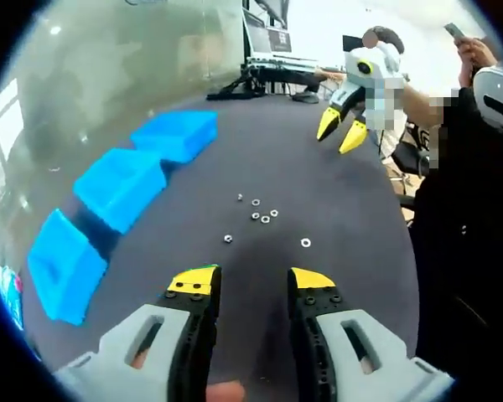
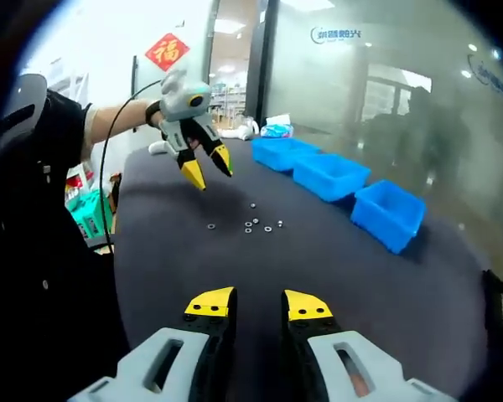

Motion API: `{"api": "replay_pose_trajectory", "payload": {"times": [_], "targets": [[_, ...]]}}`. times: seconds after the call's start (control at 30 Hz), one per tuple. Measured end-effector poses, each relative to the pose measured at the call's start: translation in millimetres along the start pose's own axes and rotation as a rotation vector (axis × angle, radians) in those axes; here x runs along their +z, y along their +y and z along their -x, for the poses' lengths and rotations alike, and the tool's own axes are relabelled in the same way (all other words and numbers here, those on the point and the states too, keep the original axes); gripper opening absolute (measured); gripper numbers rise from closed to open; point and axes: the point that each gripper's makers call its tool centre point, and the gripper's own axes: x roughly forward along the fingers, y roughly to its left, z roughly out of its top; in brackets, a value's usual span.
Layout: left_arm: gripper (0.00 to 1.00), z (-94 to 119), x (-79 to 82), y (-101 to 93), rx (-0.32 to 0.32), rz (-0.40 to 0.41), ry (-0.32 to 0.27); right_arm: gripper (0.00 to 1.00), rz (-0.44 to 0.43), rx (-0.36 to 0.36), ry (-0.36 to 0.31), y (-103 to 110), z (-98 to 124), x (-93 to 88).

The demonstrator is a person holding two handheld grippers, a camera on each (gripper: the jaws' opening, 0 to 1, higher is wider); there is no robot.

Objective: Sort the screws, nuts, and washers into the corresponding bins

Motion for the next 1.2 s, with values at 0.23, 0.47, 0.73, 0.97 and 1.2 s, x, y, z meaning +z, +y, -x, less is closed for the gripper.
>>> {"api": "replay_pose_trajectory", "payload": {"times": [0.23, 0.47, 0.73, 0.97, 1.2], "targets": [[0.3, -10.8, -3.6, 7.0, -0.016, -0.016, 0.041, 0.18, 0.018, 0.024, 0.027, 4.4, -4.9, -2.9], [0.3, -15.8, -1.4, 16.0, -0.03, -0.032, 0.063, 0.18, 0.025, 0.026, 0.045, -4.3, -8.5, -5.3], [0.25, -32.3, 5.4, 30.2, -0.03, -0.018, 0.062, 0.18, 0.015, 0.03, 0.033, -3.9, -10.8, -4.9], [0.23, -47.0, 6.9, 35.7, -0.039, -0.005, 0.074, 0.18, 0.004, 0.037, 0.028, 4.4, -8.7, -9.6], [0.19, -53.6, 5.3, 41.5, -0.039, 0.016, 0.091, 0.18, -0.016, 0.028, 0.022, 4.6, -4.4, -14.8]]}}
